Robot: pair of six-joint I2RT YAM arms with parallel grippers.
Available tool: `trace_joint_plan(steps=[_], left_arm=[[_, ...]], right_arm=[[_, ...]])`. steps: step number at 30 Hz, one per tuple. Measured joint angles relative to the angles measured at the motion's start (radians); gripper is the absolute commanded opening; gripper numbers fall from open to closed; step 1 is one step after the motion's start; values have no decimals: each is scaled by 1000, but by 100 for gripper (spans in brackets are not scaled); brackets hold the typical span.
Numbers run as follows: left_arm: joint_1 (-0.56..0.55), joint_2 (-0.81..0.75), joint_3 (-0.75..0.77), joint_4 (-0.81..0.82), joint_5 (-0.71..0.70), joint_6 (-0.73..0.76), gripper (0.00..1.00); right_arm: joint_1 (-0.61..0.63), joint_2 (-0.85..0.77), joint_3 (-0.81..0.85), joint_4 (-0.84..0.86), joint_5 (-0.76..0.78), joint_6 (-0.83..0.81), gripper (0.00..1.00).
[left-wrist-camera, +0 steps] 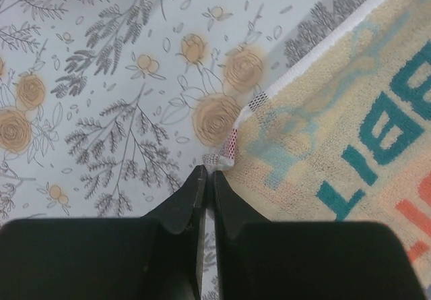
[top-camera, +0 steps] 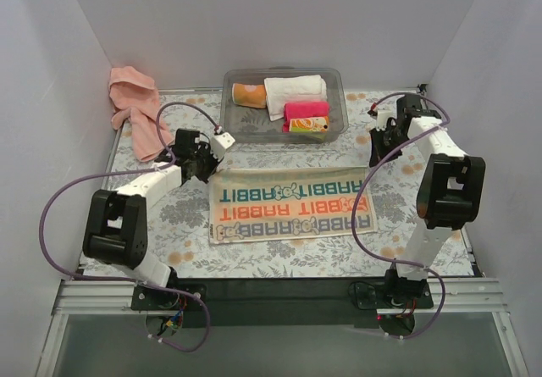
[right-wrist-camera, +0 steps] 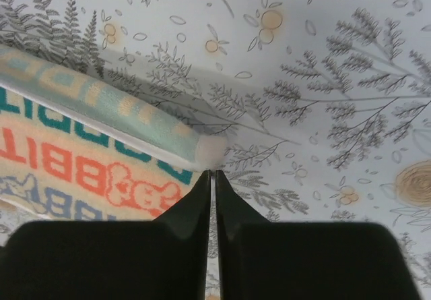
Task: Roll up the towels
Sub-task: Flatten the towel
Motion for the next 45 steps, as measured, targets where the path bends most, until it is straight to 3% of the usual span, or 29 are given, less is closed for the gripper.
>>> trace_joint_plan(steps=[1, 3, 4, 6, 7, 11, 12, 13, 15, 16, 19, 27, 37, 45], left_arm=[[6, 29, 22, 7, 4, -6, 14], [18, 76, 66, 20, 5, -17, 23], [27, 94, 86, 21, 5, -23, 39], [38, 108, 123, 5, 10, -28, 43], [44, 106, 138, -11, 19, -27, 55], [57, 28, 161, -120, 117, 39, 55], [56, -10, 160, -164, 155, 73, 54], [56, -51, 160, -208, 198, 108, 53], [54, -124, 160, -301, 265, 173, 43], [49, -160, 160, -356, 298, 215, 40], [31, -211, 128, -481, 350, 315, 33], [-37, -211, -84, -668, 323, 427, 28], [-136, -200, -135, -601, 237, 390, 27], [-143, -163, -179, -520, 163, 359, 27]], right_arm=[[0, 16, 17, 5, -1, 11, 32], [-3, 42, 47, 19, 5, 28, 51], [-7, 49, 57, 23, 5, 32, 65], [-18, 51, 66, 27, 5, 31, 68], [-24, 45, 65, 26, 5, 25, 68], [-47, -57, -6, 15, 4, -35, 58], [-50, -103, -36, -1, 4, -60, 55], [-51, -152, -63, -21, 4, -85, 45], [-42, -238, -117, -51, 6, -140, 36], [-31, -278, -146, -70, 8, -163, 28], [32, -356, -250, -99, 28, -220, 16], [170, -358, -485, -128, 111, -265, 11], [227, -334, -552, -79, 175, -257, 10], [243, -295, -576, -37, 239, -249, 8]])
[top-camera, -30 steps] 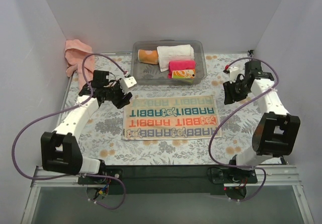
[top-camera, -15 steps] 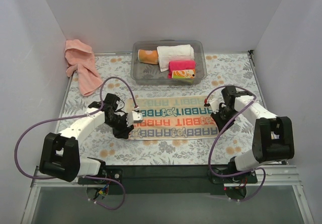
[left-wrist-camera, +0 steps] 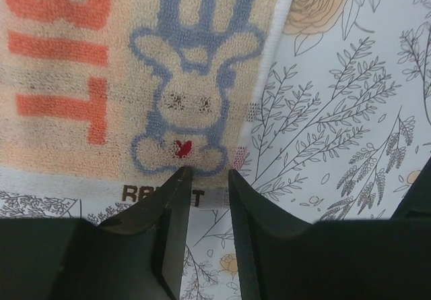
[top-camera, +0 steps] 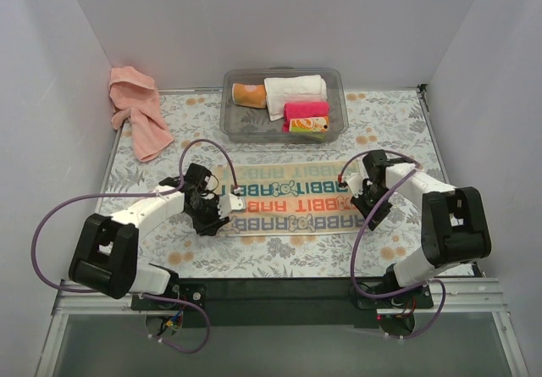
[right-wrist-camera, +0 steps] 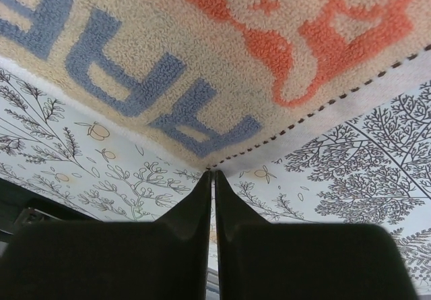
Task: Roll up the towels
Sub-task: Flatten the towel
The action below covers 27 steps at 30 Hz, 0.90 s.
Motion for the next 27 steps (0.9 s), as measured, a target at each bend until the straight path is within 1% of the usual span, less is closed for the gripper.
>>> trace_joint_plan(steps=[4, 13, 19, 27], left_arm=[[0, 0, -20, 28, -31, 2, 26], [-7, -51, -66, 68, -56, 20, 24], [-7, -58, -74, 77, -62, 35, 20], [10, -58, -69, 64, -77, 70, 17]], right_arm=[[10, 1, -5, 7, 22, 9, 3], [18, -46, -48, 27, 92, 14, 3], [26, -52, -51, 27, 99, 2, 3], [116, -56, -56, 14, 129, -24, 3]])
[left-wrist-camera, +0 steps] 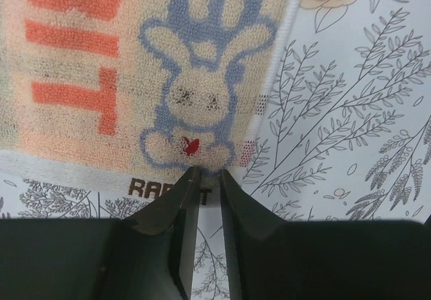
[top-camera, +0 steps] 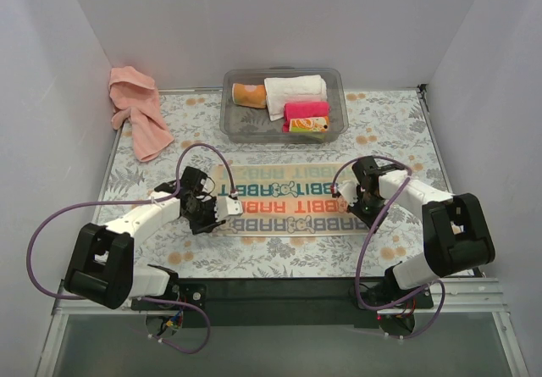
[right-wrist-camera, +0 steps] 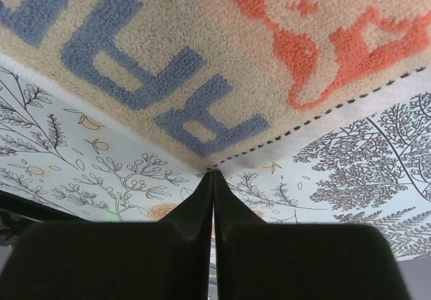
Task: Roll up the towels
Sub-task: Flatten the towel
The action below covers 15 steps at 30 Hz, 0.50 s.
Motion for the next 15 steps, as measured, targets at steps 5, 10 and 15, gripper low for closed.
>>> trace_joint_plan(steps=[5, 10, 15], left_arm=[[48, -5, 0, -19, 1, 41, 17], [68, -13, 4, -63, -16, 70, 33], [77, -13, 98, -174, 32, 49, 46]], right_arm=[[8, 4, 6, -16, -31, -3, 5], [20, 2, 17, -29, -70, -9, 13], [10, -44, 90, -57, -126, 6, 36]])
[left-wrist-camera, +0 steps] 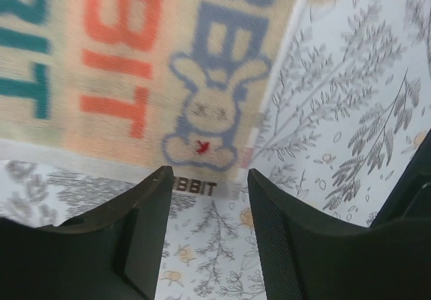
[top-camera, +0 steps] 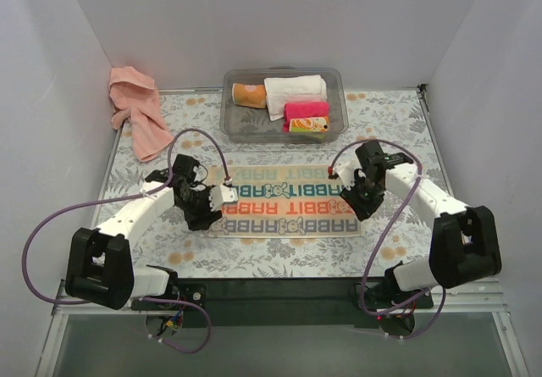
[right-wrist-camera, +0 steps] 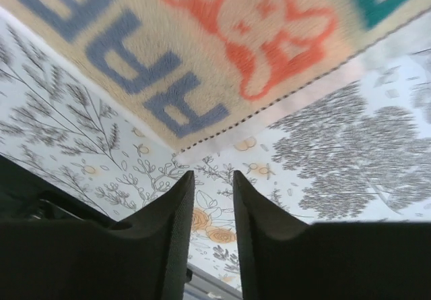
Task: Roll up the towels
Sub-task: Flatten the towel
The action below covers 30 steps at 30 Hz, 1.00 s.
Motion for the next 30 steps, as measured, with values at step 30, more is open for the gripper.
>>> trace_joint_plan(steps=[30], left_arm=[[424, 420, 418, 268, 288, -462, 60]], right_arm=[[-243, 432, 453, 278, -206, 335, 38]])
